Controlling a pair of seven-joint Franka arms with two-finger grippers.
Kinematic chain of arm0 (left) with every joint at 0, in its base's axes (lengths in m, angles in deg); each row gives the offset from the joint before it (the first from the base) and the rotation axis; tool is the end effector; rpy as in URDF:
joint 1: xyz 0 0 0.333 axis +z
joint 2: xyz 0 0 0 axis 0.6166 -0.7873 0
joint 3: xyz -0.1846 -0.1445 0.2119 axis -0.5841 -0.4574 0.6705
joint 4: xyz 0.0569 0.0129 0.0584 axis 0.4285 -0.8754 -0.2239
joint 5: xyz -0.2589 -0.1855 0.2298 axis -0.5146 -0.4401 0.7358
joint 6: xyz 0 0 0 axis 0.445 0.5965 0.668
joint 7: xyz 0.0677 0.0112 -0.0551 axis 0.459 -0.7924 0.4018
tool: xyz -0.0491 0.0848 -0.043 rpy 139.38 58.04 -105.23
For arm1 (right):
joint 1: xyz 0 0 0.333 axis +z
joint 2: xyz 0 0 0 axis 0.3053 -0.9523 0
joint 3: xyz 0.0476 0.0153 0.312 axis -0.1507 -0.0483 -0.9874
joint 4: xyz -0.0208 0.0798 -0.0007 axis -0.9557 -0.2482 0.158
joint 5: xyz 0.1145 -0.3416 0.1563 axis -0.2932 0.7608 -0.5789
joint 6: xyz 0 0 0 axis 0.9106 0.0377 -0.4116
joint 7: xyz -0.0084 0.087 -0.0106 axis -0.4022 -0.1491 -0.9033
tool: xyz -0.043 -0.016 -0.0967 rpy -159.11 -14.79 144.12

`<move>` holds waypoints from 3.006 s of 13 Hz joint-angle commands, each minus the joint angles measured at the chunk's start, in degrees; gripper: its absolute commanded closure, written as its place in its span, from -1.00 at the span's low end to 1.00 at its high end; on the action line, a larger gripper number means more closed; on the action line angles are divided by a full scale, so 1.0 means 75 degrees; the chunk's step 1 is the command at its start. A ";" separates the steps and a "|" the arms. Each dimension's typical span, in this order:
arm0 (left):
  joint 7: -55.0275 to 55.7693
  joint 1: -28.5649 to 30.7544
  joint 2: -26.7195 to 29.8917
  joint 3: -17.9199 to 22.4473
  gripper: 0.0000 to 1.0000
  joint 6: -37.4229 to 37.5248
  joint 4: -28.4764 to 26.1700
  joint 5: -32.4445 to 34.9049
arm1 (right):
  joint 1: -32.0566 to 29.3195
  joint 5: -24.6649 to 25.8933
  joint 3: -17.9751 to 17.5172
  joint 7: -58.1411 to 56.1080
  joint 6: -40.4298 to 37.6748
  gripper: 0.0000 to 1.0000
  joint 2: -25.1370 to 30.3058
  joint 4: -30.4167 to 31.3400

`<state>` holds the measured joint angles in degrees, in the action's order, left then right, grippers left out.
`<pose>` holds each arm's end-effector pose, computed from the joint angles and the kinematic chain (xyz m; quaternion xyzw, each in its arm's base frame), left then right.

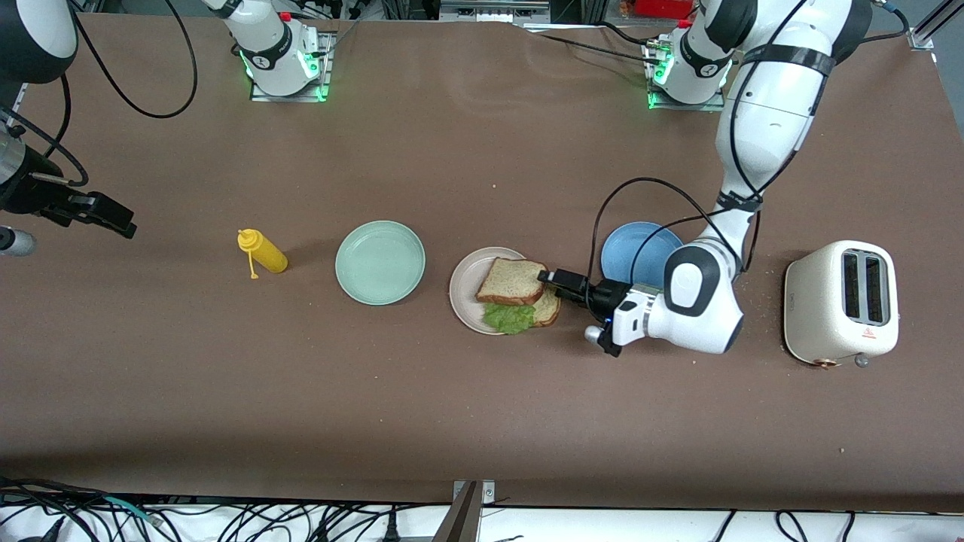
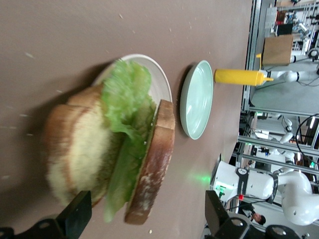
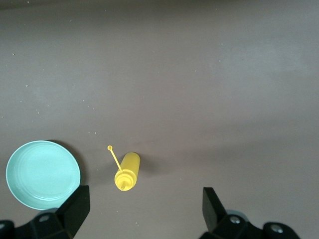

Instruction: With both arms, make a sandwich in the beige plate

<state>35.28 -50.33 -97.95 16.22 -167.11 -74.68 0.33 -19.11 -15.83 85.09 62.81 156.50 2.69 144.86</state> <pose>0.6595 -0.2352 0.1869 0.8486 -0.1294 -0.1322 0.4956 0.5993 -0.0020 0.5710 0.9964 -0.0796 0.0170 0.0255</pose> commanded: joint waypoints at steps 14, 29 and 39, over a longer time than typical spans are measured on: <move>0.0820 0.0803 0.2489 0.1786 -1.00 0.0460 0.0058 0.4662 | -0.0010 0.0073 -0.0039 -0.0146 0.0026 -0.99 0.0058 0.0143; 0.2857 0.0756 0.4762 0.1717 -1.00 0.1587 -0.0257 0.7816 | -0.0022 0.0073 -0.0039 -0.0146 0.0073 -0.99 0.0047 0.0132; 0.3446 0.0897 0.7083 0.1247 -1.00 0.2501 -0.1231 0.8216 | -0.0010 0.0073 -0.0050 -0.0052 0.0084 -1.00 0.0047 0.0132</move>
<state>60.39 -43.84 -47.51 26.24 -148.75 -81.59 59.64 -19.10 -15.82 84.89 62.66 156.63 2.60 145.37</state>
